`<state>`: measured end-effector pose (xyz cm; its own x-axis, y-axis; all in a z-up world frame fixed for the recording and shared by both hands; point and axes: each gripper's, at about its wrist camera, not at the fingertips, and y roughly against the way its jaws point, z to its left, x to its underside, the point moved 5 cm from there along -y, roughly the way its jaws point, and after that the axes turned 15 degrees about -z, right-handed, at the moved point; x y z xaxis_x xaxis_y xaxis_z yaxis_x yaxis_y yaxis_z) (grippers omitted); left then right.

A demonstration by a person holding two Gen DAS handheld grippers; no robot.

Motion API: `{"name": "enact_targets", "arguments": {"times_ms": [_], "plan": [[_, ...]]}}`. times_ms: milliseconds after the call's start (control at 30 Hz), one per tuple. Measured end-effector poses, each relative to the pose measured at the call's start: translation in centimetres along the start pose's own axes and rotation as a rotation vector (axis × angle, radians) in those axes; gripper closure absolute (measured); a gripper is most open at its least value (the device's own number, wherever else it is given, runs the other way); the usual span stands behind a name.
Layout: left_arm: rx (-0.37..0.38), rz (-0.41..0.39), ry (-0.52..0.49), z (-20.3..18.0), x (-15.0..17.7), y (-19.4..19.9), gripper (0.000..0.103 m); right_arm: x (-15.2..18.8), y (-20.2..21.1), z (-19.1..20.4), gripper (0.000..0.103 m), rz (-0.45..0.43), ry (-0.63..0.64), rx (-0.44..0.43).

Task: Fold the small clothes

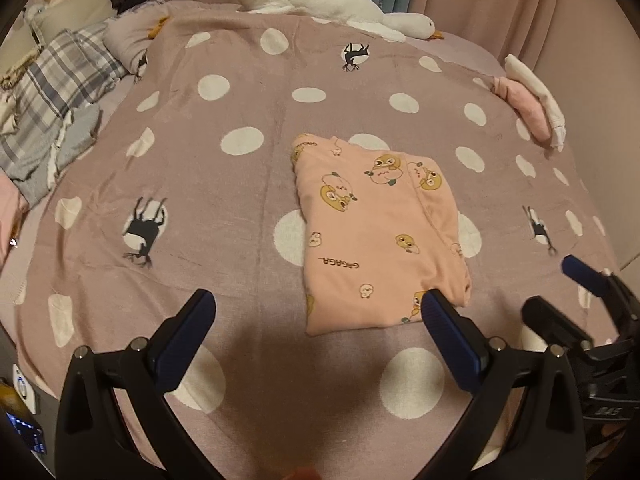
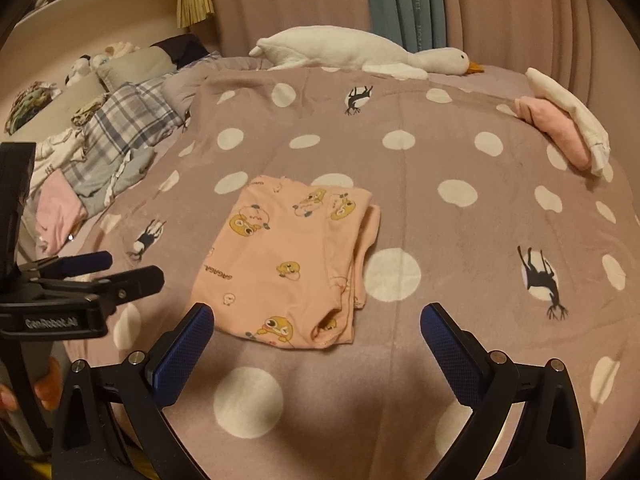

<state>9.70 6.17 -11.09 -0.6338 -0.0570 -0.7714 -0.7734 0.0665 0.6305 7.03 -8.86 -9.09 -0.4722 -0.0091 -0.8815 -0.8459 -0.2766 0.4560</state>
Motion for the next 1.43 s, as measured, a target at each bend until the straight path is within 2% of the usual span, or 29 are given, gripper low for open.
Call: {"name": "enact_targets", "arguments": {"times_ms": [167,400,1433], "plan": [[-0.007,-0.017,-0.006,-0.1,-0.2,0.5,0.0,-0.5,0.4,0.4,0.001,-0.016,0.011,-0.016],[-0.021,-0.01,-0.009,0.2,0.0,0.4,0.0,0.8,-0.7,0.0,0.001,0.032,-0.011,0.0],[-0.019,0.0,-0.007,0.1,0.4,0.2,0.0,0.8,-0.7,0.1,0.001,0.037,-0.018,0.0]]}}
